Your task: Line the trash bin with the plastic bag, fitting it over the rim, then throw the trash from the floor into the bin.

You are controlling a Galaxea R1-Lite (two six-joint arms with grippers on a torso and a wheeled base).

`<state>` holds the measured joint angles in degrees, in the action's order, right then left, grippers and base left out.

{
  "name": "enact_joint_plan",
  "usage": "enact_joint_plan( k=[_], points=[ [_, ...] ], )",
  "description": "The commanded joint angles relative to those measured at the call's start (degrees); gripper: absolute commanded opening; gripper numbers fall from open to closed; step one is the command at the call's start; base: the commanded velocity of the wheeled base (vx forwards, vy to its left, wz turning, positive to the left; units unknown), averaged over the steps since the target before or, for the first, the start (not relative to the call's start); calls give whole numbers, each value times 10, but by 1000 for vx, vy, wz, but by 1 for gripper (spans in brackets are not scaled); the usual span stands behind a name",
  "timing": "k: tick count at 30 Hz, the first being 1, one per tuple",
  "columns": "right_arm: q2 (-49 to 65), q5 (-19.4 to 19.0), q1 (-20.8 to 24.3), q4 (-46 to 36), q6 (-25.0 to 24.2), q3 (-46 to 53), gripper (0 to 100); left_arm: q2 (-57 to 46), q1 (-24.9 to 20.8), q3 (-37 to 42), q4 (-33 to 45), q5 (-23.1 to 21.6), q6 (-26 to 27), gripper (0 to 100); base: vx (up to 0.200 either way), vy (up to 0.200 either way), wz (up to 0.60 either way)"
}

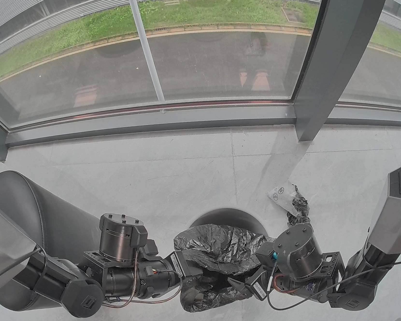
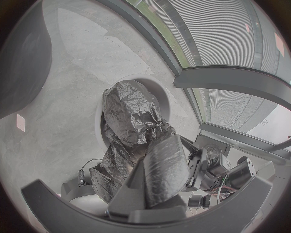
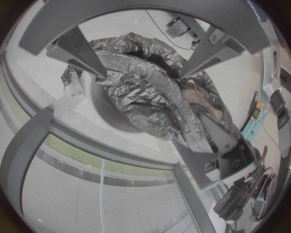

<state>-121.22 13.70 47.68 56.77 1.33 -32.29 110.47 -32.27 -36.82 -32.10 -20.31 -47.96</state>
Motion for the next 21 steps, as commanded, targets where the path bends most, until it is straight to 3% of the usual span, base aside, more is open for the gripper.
enact_joint_plan(
  k=[1, 9, 21],
  points=[
    [-10, 0, 11, 0, 0, 6, 100, -1, 0, 0, 0, 0, 0, 0, 0, 0, 0],
    [-51, 14, 16, 4, 1, -8, 100, -10, -1, 3, -1, 1, 1, 0, 0, 0, 0],
    [-51, 40, -30, 8, 2, -47, 100, -13, -3, -2, -2, 31, 8, 0, 0, 0, 0]
  ],
)
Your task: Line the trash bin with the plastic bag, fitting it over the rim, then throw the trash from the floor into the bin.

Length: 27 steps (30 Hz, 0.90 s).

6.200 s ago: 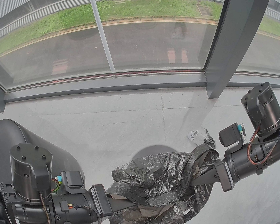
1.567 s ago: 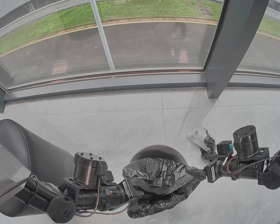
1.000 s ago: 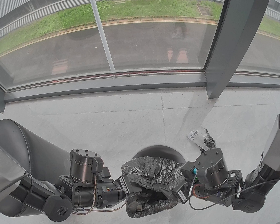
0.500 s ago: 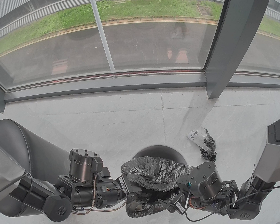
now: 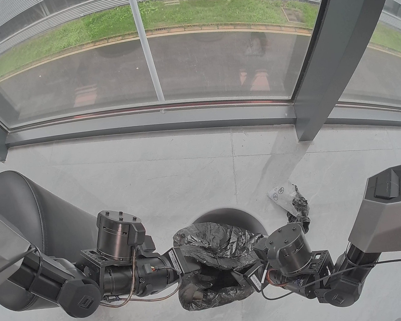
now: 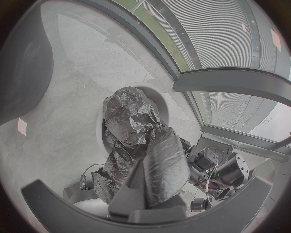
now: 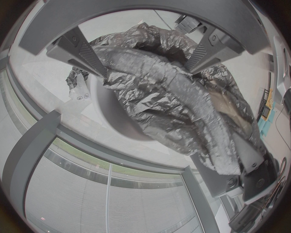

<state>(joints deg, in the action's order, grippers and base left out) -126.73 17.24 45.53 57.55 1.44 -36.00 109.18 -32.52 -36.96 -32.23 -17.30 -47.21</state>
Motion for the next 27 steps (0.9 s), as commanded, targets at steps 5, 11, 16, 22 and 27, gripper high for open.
enact_joint_plan(
  k=[5, 11, 16, 22, 27],
  points=[
    [7, 17, -12, 0, 4, -17, 100, -2, 1, 0, 0, 1, 12, 0, 0, 0, 0],
    [10, 26, -26, 27, -3, -46, 100, 0, 2, -2, 0, 1, 26, 0, 0, 0, 0],
    [4, 32, -35, 54, 3, -61, 100, 3, 11, -10, 1, 1, 38, 0, 0, 0, 0],
    [-15, 35, -63, 56, 2, -90, 100, 20, 38, -19, 0, 0, 80, 0, 0, 0, 0],
    [-20, 35, -83, 57, 2, -108, 100, 32, 61, -36, 0, -5, 93, 0, 0, 0, 0]
  ],
)
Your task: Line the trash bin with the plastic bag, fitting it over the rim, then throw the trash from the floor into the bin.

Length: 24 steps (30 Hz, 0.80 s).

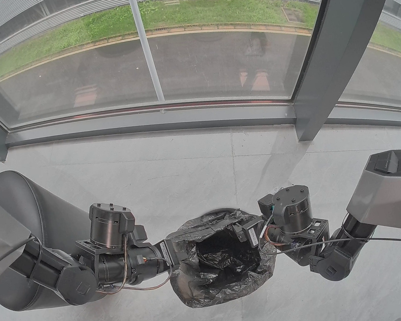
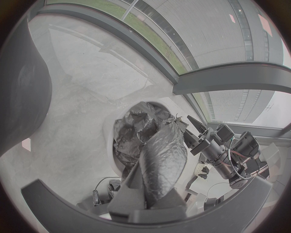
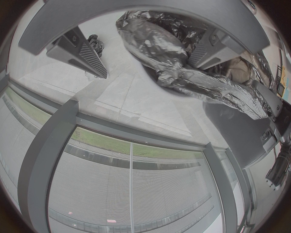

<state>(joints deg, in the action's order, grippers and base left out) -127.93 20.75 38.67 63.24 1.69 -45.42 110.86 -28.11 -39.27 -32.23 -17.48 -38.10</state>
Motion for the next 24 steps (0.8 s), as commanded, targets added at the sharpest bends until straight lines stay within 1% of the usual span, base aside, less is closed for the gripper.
enact_joint_plan(
  k=[1, 8, 19, 21, 24],
  points=[
    [-8, 0, -16, 0, 0, -19, 100, 18, 19, -18, 0, -3, 3, 0, 0, 0, 0],
    [-11, 0, -22, 1, -1, -44, 100, 35, 33, -37, 0, -4, 3, 0, 0, 0, 0],
    [-36, -1, -28, 14, -6, -66, 100, 55, 34, -60, 1, -4, 4, 0, 0, 0, 0],
    [-53, -1, -39, 29, -6, -82, 100, 68, 36, -68, 0, -4, 19, 0, 0, 0, 0],
    [-63, -1, -44, 30, -6, -92, 100, 81, 49, -69, 0, -5, 61, 0, 0, 0, 0]
  ],
)
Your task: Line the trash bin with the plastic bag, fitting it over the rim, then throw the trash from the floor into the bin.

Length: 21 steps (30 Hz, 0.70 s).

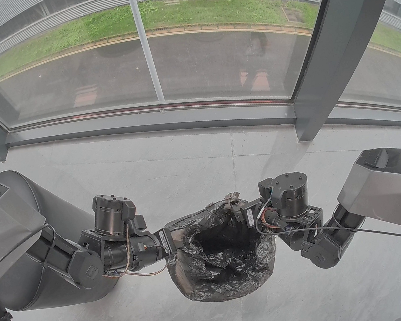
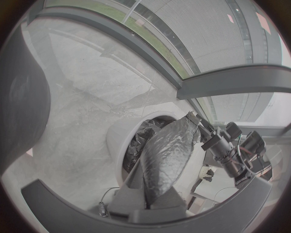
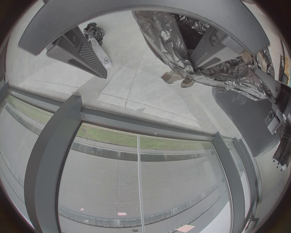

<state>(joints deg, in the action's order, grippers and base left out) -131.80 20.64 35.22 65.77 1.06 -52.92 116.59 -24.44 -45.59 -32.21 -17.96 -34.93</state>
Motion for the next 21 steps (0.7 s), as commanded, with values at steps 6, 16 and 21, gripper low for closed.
enact_joint_plan(
  k=[6, 16, 21],
  points=[
    [-40, 0, -23, 4, -1, -45, 100, 33, 22, -9, 0, 0, 43, 0, 0, 0, 0],
    [-50, 0, -23, 5, -1, -64, 100, 75, 39, -1, -99, 0, 54, 0, 0, 0, 0],
    [-49, 0, -26, 5, -2, -64, 100, 78, 38, -1, -109, 1, 56, 0, 0, 0, 0]
  ],
)
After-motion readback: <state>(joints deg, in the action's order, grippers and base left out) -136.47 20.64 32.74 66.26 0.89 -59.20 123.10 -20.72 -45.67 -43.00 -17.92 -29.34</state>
